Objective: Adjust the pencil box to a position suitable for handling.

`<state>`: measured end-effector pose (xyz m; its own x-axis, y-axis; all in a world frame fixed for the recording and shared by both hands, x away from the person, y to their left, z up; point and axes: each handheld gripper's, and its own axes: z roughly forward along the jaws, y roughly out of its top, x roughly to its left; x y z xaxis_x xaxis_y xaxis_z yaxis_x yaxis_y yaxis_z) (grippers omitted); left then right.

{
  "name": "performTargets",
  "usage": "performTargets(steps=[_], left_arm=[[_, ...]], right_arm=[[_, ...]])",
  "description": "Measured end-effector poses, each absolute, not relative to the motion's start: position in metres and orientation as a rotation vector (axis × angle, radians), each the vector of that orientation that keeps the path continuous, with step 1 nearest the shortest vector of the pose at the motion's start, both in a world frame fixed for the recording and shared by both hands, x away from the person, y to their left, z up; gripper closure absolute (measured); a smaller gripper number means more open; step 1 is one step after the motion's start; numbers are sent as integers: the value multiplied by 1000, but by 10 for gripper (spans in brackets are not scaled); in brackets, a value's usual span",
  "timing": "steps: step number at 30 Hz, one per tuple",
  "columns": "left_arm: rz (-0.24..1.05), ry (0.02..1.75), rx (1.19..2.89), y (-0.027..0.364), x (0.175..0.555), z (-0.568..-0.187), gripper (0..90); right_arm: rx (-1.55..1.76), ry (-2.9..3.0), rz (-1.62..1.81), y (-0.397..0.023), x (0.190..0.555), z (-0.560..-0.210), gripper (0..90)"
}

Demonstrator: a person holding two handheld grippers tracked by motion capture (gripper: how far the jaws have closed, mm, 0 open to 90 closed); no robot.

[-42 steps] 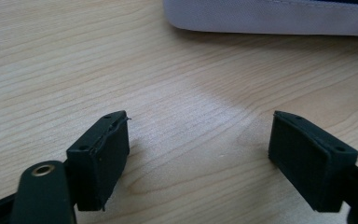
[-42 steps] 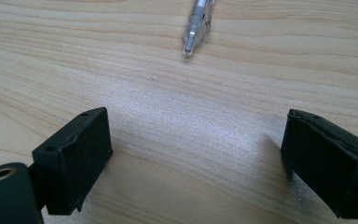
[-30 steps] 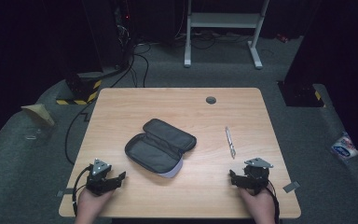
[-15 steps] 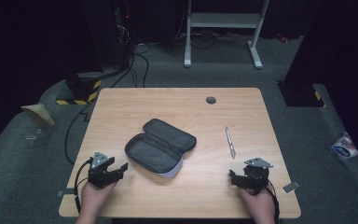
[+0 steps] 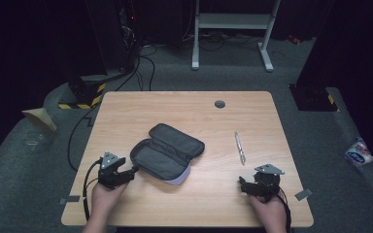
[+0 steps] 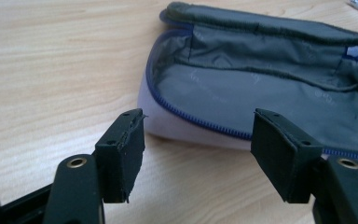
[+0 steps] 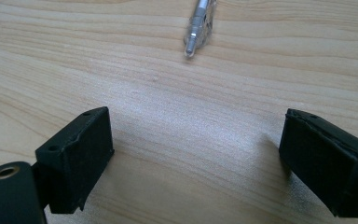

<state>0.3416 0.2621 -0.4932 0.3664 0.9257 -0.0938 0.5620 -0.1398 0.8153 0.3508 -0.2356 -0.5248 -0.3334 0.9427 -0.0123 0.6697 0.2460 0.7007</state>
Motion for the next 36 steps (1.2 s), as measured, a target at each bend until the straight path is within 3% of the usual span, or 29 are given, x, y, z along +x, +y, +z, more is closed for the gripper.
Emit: performTargets(steps=[15, 32, 36], left_arm=[[610, 1296, 1810, 266, 368, -491, 364], [538, 1265, 1853, 261, 367, -501, 647], [527, 1247, 1858, 257, 361, -502, 675]], right_arm=[[1474, 2079, 847, -236, 351, -524, 126], [1469, 2065, 859, -238, 350, -524, 194], [1465, 2066, 861, -238, 349, -524, 202]])
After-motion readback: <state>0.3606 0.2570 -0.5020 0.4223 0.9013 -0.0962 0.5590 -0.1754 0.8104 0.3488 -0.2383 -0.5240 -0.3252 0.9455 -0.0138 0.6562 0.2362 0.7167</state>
